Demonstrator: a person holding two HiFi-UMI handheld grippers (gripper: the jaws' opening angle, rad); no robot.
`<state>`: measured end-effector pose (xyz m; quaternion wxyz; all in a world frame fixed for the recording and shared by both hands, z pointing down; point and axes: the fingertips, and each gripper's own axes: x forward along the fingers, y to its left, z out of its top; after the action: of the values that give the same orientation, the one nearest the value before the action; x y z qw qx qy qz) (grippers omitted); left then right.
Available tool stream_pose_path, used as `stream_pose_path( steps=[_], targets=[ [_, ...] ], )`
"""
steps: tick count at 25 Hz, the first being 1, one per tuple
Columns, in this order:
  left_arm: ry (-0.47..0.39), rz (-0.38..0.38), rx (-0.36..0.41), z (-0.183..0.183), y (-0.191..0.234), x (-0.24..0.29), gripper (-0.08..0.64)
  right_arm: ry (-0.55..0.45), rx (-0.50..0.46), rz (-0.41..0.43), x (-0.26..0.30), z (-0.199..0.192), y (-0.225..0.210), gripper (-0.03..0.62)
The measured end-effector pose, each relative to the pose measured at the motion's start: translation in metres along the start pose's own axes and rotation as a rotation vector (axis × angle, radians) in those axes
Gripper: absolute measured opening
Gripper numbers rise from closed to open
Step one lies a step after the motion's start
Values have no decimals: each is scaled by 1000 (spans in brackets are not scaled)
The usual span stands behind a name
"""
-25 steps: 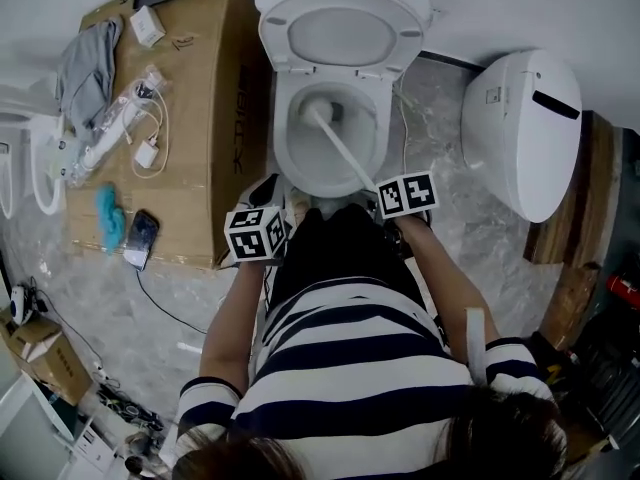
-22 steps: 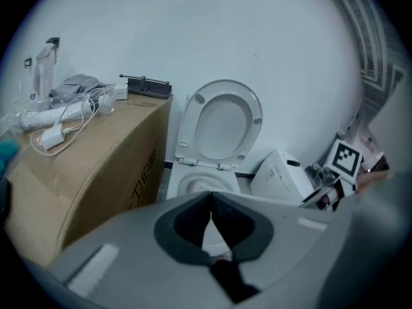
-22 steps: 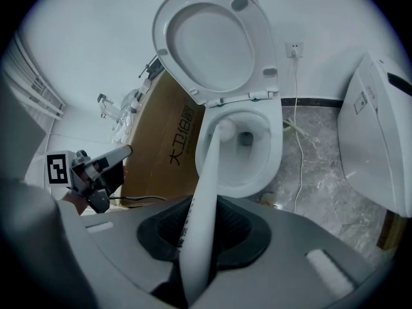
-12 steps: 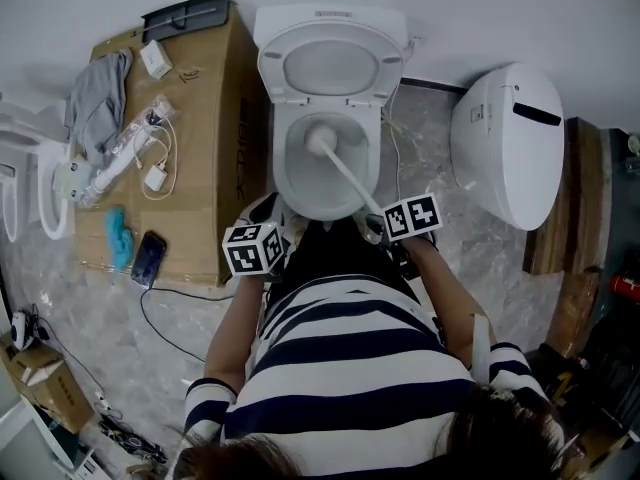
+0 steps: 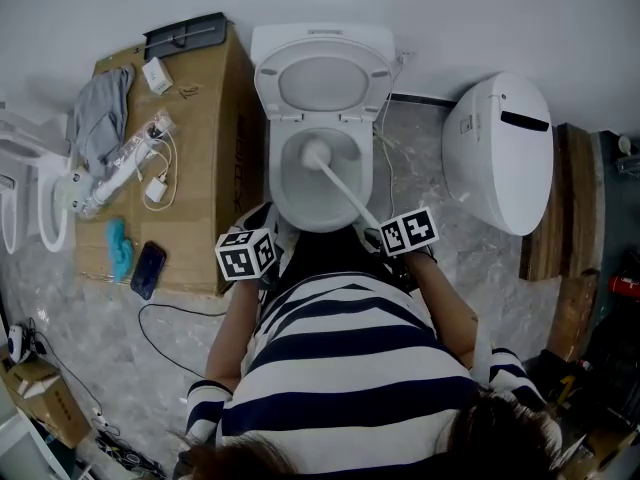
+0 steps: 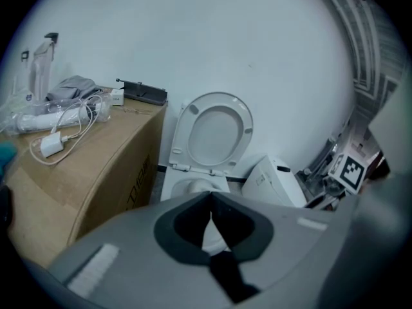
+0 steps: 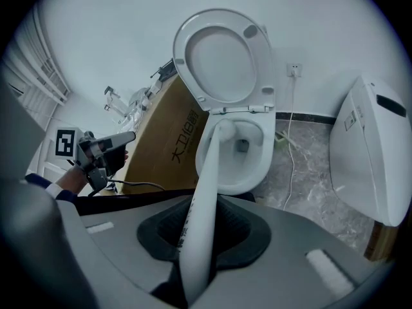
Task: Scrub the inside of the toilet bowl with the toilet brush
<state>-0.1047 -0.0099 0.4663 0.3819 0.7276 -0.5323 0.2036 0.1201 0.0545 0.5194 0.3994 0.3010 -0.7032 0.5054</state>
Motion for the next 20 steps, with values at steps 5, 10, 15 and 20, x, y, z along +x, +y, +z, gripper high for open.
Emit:
stream_pose_path(
  steps=[5, 10, 15, 20],
  targets=[
    [6, -5, 2, -3, -7, -1, 0, -24, 6, 2, -5, -1, -2, 83],
    [10, -1, 12, -6, -9, 0, 0, -57, -1, 12, -7, 8, -4, 83],
    [27, -4, 16, -11, -11, 1, 0, -73, -39, 7, -6, 15, -1, 83],
    [41, -12, 26, -13, -15, 4, 0, -96, -114, 8, -3, 20, 5, 83]
  ],
)
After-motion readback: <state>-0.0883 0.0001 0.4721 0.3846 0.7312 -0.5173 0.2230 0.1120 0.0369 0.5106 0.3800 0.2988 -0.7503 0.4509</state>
